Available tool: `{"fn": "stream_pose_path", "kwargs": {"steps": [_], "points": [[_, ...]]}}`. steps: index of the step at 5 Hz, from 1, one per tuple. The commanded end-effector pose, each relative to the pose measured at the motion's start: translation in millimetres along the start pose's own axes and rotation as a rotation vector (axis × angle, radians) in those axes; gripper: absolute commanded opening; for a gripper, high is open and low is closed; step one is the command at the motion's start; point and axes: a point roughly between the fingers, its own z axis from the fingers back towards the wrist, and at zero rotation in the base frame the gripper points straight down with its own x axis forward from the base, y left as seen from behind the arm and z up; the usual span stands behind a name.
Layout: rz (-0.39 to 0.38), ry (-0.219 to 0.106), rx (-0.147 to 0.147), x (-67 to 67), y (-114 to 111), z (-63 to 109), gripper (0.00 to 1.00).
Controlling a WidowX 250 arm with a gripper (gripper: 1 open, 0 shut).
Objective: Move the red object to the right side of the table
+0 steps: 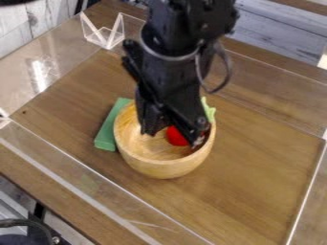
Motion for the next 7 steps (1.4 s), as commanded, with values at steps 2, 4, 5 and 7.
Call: {"fn": "stream_pose_path", "kwargs": {"steps": [2, 4, 5, 7], "points": [[-0.038, -0.053, -0.005, 21.1, 11.4, 2.4, 0.00], [-0.020, -0.047, -0.015, 23.6, 4.7, 0.4, 0.00], [-0.007, -0.048, 0.012, 35.3, -10.3, 17.1, 0.00], [0.006, -0.107, -0.006, 61.4, -86.0, 20.4, 0.00]]}}
